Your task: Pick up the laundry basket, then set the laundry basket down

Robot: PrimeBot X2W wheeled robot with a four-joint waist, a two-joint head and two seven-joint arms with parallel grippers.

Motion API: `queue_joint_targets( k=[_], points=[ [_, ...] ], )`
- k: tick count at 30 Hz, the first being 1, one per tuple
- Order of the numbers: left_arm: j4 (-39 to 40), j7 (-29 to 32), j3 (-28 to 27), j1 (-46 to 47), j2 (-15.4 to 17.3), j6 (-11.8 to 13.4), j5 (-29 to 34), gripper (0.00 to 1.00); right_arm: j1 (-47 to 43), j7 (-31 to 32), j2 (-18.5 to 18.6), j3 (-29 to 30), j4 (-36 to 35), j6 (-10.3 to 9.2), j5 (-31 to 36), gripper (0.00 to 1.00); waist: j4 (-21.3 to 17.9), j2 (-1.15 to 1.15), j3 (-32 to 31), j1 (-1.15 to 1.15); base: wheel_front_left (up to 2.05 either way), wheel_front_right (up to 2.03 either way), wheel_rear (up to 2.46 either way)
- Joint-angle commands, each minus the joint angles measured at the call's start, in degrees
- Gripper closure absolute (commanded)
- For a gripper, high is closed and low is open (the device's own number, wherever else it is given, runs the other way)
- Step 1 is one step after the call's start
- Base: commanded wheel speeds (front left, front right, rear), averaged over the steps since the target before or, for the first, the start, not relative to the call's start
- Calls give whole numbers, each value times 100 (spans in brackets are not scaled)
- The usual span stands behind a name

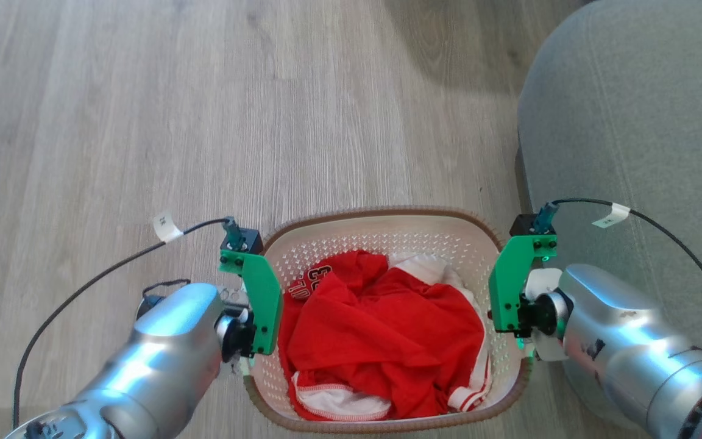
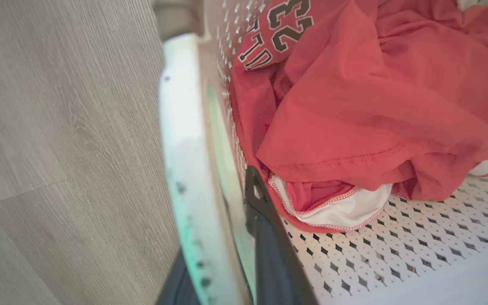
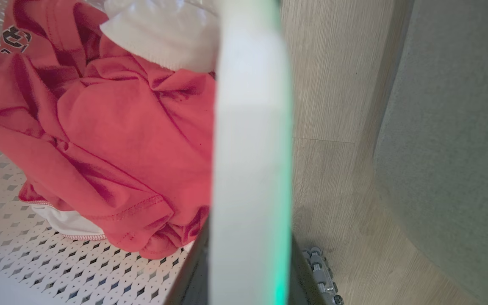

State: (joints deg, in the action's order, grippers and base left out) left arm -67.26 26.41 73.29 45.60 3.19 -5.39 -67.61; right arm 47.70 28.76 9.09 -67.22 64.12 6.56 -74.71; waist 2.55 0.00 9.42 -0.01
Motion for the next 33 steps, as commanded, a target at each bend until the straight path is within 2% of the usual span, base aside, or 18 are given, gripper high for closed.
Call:
queue_joint_targets(
  k=[1,15,33],
  points=[
    [113,0,7,109,-31,-165,70,100,3,7,-218,-57,-203,92,-8,100,13,0,-121,1,0,0,0],
    [10,85,6,-249,-31,-206,-58,100,-369,93,-379,-159,-56,92,-240,100,160,0,-889,1,0,0,0],
    [176,299,7,-420,-31,-209,61,100,-468,174,-441,-279,-39,92,-323,100,240,0,-1040,1,0,0,0]
  ],
)
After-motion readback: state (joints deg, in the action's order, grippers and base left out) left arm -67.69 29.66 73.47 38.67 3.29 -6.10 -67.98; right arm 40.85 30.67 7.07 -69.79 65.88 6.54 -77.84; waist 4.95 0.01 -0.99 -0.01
